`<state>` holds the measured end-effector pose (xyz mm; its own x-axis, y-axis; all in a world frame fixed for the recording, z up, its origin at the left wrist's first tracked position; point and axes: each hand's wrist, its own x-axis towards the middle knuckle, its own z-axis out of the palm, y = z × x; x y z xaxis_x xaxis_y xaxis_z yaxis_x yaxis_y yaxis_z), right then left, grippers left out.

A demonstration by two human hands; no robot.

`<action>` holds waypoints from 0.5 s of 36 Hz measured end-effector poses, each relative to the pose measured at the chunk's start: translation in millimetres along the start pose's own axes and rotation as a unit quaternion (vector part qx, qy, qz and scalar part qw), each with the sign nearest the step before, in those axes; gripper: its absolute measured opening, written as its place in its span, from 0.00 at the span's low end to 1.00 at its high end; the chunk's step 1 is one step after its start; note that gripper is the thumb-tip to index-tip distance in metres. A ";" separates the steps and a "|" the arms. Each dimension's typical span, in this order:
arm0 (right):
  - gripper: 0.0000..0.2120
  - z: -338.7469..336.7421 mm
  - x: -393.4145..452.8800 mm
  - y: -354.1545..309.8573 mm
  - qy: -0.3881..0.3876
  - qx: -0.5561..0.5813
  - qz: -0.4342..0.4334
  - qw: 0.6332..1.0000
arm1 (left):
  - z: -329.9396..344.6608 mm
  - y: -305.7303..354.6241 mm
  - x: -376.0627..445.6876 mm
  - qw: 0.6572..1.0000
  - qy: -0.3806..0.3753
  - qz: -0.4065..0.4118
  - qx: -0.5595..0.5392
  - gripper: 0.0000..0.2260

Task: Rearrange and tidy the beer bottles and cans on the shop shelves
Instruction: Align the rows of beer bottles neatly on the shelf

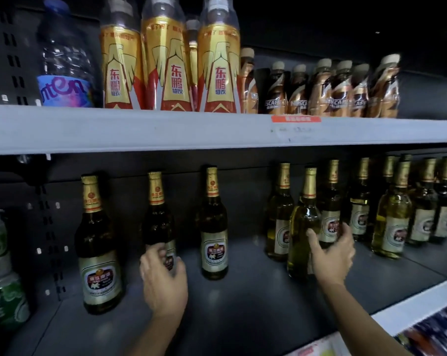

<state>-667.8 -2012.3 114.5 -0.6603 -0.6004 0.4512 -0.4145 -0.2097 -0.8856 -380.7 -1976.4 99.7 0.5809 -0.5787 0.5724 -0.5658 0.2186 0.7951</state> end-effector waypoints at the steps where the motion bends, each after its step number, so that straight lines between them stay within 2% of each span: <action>1: 0.44 -1.8 10.3 9.0 -0.071 0.018 0.018 0.997 | 3.3 4.9 -4.4 1.000 -0.001 0.001 -0.001 0.15; 3: 0.52 0.3 27.1 21.7 -0.204 0.087 0.059 0.973 | 9.3 13.9 -13.3 1.000 -0.002 -0.001 -0.004 0.14; 6: 0.53 10.5 42.3 37.4 -0.290 0.072 0.078 0.951 | 17.9 23.3 -27.4 1.000 -0.014 -0.010 -0.021 0.14; 10: 0.52 18.3 50.1 46.8 -0.291 0.017 0.092 0.952 | 26.7 23.5 -41.8 0.999 -0.041 -0.001 -0.017 0.15; 13: 0.42 14.3 45.8 40.7 -0.278 -0.072 0.073 0.955 | 29.7 29.6 -48.1 0.998 -0.061 0.005 -0.028 0.18; 16: 0.39 12.7 22.7 31.4 -0.237 -0.106 0.047 0.965 | 33.6 39.4 -49.2 0.993 -0.096 0.027 -0.061 0.21; 18: 0.40 11.8 0.2 22.1 -0.210 -0.103 0.038 0.971 | 36.3 47.6 -47.3 0.986 -0.138 0.034 -0.083 0.19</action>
<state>-669.7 -2026.2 93.7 -0.3969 -0.8795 0.2626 -0.5207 -0.0199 -0.8535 -456.4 -1967.1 103.3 0.3509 -0.7447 0.5677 -0.4813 0.3766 0.7915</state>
